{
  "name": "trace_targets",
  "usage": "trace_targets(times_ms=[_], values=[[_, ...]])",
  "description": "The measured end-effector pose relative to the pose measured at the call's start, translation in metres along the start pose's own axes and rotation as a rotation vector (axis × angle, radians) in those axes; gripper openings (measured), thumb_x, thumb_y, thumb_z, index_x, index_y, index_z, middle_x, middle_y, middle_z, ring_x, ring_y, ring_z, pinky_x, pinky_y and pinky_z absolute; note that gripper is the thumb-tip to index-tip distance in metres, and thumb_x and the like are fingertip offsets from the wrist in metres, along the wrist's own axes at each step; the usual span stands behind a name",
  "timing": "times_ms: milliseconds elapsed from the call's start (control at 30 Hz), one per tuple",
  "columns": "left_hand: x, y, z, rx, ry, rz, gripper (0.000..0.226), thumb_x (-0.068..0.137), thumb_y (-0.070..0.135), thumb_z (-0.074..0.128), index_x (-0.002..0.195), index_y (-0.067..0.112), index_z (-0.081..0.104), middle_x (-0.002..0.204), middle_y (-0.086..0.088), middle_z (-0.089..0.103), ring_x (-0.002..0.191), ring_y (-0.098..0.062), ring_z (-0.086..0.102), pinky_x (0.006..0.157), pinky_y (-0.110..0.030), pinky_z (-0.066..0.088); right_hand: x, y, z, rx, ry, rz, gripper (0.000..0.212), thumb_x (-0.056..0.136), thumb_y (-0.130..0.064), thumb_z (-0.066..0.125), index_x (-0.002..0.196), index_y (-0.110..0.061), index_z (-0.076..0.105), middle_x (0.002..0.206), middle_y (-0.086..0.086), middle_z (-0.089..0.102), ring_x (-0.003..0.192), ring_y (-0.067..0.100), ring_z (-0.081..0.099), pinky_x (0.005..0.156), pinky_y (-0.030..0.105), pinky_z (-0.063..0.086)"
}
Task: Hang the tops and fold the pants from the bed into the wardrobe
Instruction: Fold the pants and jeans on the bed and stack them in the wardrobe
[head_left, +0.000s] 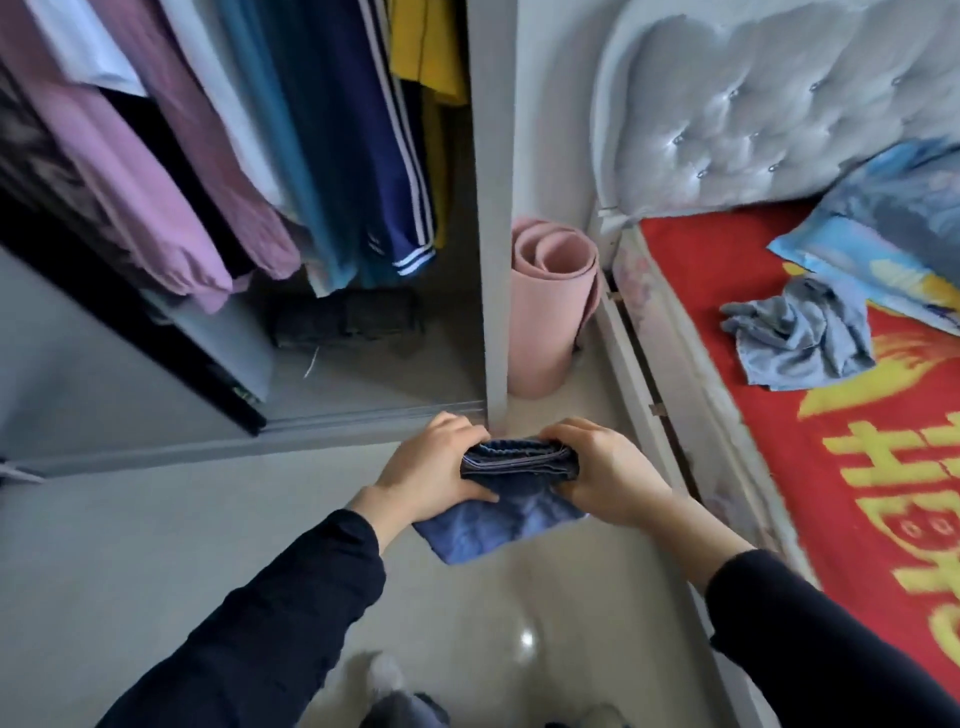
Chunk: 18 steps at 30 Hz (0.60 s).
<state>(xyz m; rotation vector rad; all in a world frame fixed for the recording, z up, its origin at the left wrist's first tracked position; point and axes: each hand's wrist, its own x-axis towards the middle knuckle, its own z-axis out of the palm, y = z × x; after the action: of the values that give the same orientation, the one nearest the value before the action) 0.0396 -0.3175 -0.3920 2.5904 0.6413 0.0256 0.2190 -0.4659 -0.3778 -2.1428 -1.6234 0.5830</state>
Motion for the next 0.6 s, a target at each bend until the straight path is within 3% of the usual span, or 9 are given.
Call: trace_targets(times_ms=[333,600], values=[[-0.048,-0.222,-0.076,0.067,0.012,-0.126,0.063,0.071,0.050,0.076,0.123,0.021,0.056,0.120,0.009,0.052,0.122,-0.012,0.035,0.085,-0.024,0.040,0.167,-0.149,0.112,-0.072,-0.081,-0.065,0.048,0.074,-0.026,0.068,0.121,-0.024,0.057,0.116,-0.006,0.058,0.103,0.023,0.058,0.080,0.033,0.047],[0.015,-0.371,-0.073,0.083,0.037,-0.091,0.056,0.081,0.039,0.071,0.128,0.016,0.053,0.124,0.002,0.050,0.126,-0.016,0.029,0.095,-0.036,0.043,0.310,-0.155,0.186,-0.149,-0.070,-0.057,0.049,0.075,-0.032,0.071,0.120,-0.021,0.055,0.115,-0.002,0.056,0.109,0.024,0.055,0.080,0.036,0.050]])
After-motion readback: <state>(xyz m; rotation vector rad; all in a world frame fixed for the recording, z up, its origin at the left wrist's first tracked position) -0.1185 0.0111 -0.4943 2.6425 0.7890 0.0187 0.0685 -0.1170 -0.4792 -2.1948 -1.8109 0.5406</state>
